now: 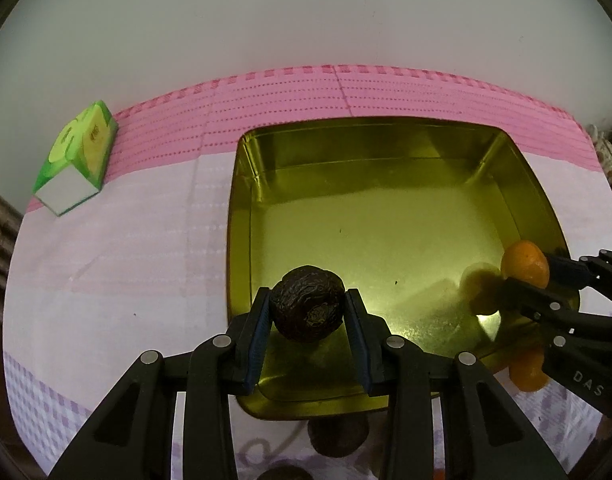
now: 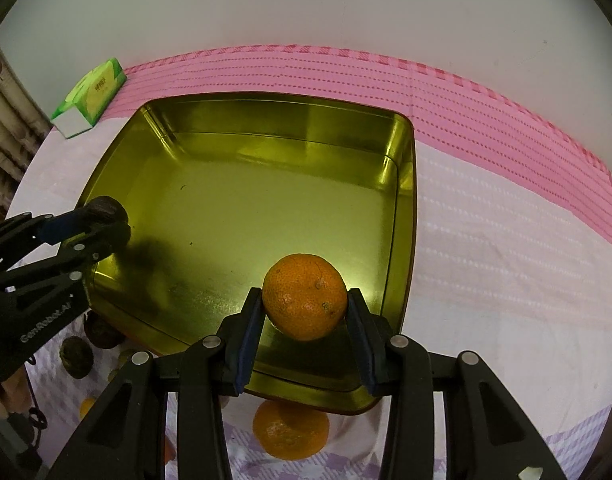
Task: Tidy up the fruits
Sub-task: 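Lift and carry the orange with right gripper while left carries dark fruit over the tin, then open right gripper to drop the orange in the tin while left releases dark fruit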
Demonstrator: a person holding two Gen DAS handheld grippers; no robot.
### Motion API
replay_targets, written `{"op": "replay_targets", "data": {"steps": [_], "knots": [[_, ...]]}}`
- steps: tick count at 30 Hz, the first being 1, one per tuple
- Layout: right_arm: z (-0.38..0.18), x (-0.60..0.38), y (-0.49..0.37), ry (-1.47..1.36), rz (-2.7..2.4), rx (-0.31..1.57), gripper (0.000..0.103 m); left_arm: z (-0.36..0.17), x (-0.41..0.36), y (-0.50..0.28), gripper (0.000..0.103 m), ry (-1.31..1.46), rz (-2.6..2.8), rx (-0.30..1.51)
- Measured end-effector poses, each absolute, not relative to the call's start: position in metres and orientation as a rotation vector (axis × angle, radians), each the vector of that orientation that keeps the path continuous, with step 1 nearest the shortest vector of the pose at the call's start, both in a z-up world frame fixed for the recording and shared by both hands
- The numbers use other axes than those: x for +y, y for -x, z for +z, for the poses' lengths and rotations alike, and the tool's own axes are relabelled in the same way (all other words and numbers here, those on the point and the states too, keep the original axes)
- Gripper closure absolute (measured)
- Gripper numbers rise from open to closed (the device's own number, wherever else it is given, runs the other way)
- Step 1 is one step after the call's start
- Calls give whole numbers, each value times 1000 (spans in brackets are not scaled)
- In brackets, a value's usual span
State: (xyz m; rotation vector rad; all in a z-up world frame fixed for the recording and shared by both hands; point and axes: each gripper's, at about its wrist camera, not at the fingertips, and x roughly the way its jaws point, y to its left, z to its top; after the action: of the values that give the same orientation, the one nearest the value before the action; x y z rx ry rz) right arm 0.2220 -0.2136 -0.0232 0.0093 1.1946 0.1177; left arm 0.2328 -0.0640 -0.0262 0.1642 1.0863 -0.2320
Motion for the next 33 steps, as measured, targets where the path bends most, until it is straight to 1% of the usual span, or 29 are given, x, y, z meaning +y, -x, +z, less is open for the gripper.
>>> {"op": "replay_targets", "data": {"steps": [12, 17, 25, 33], "knots": [[-21, -218, -217, -19, 123, 1188, 63, -35, -67, -231, 65, -171, -233, 1104], [-10, -219, -213, -21, 128, 1163, 57, -35, -66, -231, 65, -168, -235, 1108], [15, -224, -194, -45, 125, 1111, 55, -13, -63, -218, 64, -169, -242, 1069], [32, -231, -153, -81, 105, 1066, 55, 22, -51, -189, 64, -155, -250, 1000]]}}
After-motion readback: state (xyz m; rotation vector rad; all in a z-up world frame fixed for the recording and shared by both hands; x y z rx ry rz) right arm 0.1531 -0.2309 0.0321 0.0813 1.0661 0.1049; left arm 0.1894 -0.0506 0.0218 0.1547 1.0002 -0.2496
